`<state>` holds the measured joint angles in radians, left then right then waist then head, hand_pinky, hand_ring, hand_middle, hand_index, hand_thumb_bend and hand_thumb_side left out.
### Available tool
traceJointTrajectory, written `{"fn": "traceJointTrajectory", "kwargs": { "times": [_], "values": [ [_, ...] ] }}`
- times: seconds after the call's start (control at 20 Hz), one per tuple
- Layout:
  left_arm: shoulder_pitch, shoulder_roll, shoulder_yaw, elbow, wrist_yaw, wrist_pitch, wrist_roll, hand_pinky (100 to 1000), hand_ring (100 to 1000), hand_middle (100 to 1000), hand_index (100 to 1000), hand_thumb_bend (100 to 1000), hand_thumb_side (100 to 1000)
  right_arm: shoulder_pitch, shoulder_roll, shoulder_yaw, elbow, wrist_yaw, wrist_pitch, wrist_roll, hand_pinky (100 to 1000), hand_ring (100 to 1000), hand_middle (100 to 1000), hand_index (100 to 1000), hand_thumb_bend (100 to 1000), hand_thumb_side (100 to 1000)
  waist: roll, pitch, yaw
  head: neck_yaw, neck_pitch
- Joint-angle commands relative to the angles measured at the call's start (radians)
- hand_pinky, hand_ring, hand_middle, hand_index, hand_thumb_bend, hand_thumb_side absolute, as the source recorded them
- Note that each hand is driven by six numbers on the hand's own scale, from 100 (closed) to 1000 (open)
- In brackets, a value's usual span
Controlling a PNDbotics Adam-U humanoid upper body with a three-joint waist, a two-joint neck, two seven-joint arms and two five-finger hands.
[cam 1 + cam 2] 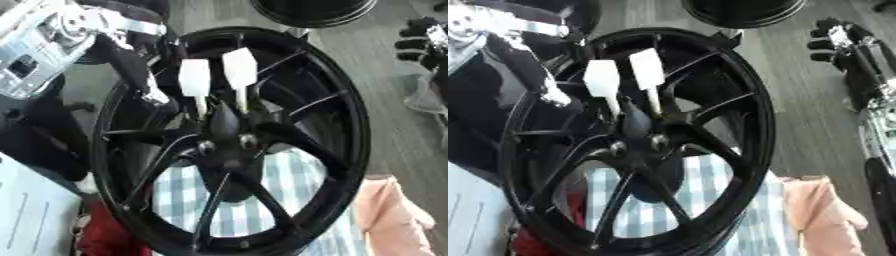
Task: Pull the pin out of the wheel hub.
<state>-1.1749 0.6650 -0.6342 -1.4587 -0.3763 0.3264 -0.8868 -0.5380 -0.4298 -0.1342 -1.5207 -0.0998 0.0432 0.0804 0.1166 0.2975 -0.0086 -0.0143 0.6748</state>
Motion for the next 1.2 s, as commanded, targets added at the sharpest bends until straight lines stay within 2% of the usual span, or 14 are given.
{"fn": "traceJointTrajectory", "kwargs": {
  "times": [0.05, 0.6, 0.85, 1.0, 1.15, 1.2],
  "values": [
    [-0.028, 0.005, 0.024, 0.002, -0.016, 0.025, -0.019, 884, 825, 746, 803, 575, 289, -0.019, -0.02, 0.0, -0.013, 0.006, -0.002, 0.005, 755, 747, 709, 780, 100, 714, -0.006, -0.028, -0.002, 0.006, -0.002],
    [-0.049, -0.053, 0.037, 0.051, -0.043, 0.017, 0.009, 883, 822, 734, 782, 545, 263, -0.023, -0.014, 0.006, -0.014, 0.005, -0.001, 0.011, 754, 748, 709, 780, 100, 713, -0.008, -0.026, -0.012, 0.017, -0.003],
    [-0.049, -0.06, 0.041, 0.067, -0.048, 0.012, 0.018, 879, 813, 709, 686, 451, 194, -0.024, -0.014, 0.007, -0.014, 0.006, 0.0, 0.01, 754, 749, 709, 779, 100, 714, -0.008, -0.025, -0.013, 0.019, 0.0],
    [-0.049, -0.065, 0.044, 0.071, -0.032, 0.018, 0.025, 880, 811, 706, 687, 451, 190, -0.024, -0.014, 0.01, -0.014, 0.006, 0.001, 0.012, 754, 749, 709, 779, 100, 714, -0.008, -0.025, -0.014, 0.02, 0.001],
    [-0.05, -0.07, 0.044, 0.07, -0.011, 0.026, 0.038, 874, 787, 656, 555, 404, 104, -0.024, -0.014, 0.01, -0.013, 0.006, 0.002, 0.012, 753, 749, 709, 779, 100, 715, -0.009, -0.024, -0.015, 0.022, 0.001],
    [-0.049, -0.071, 0.044, 0.07, -0.006, 0.029, 0.043, 874, 787, 656, 555, 399, 100, -0.025, -0.014, 0.01, -0.013, 0.006, 0.002, 0.012, 753, 749, 709, 779, 100, 716, -0.009, -0.024, -0.015, 0.023, 0.001]
  ]
}}
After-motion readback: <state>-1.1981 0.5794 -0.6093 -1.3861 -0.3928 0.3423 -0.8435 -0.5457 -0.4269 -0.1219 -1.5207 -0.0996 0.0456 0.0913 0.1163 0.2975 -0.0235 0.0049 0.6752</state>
